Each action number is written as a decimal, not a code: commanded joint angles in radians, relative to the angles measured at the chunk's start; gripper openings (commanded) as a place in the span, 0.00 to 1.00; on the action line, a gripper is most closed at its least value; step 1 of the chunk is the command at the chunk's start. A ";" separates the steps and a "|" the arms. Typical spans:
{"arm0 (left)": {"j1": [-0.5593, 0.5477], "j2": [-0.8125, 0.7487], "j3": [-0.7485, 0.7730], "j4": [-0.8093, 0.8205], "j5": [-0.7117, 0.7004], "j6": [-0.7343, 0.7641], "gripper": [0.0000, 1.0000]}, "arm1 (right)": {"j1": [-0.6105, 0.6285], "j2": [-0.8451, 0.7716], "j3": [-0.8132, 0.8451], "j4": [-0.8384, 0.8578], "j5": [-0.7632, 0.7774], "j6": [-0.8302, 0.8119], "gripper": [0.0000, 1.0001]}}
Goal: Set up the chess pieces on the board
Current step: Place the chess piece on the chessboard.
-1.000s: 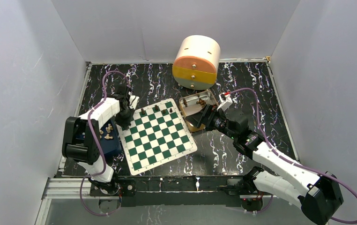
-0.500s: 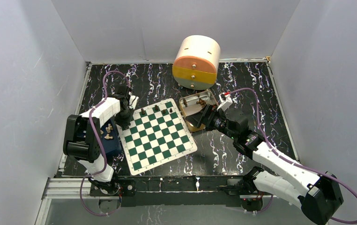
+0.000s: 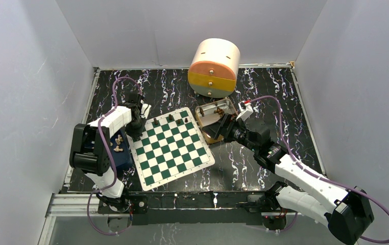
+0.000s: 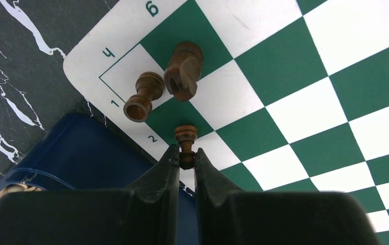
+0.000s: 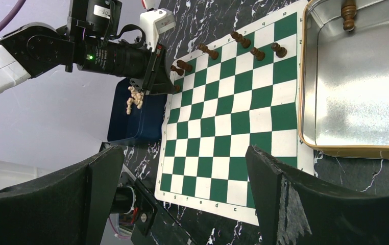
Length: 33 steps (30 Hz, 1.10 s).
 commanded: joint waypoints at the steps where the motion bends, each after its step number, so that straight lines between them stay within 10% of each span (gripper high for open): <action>1: 0.007 0.009 0.001 -0.001 -0.004 0.008 0.11 | 0.003 -0.001 0.016 0.045 0.009 -0.016 0.99; 19: 0.007 -0.011 0.029 -0.012 -0.013 0.003 0.30 | 0.002 0.015 0.011 0.062 0.000 -0.013 0.99; 33: 0.008 -0.020 0.019 0.001 -0.018 0.010 0.11 | 0.003 0.021 0.007 0.066 -0.007 -0.010 0.99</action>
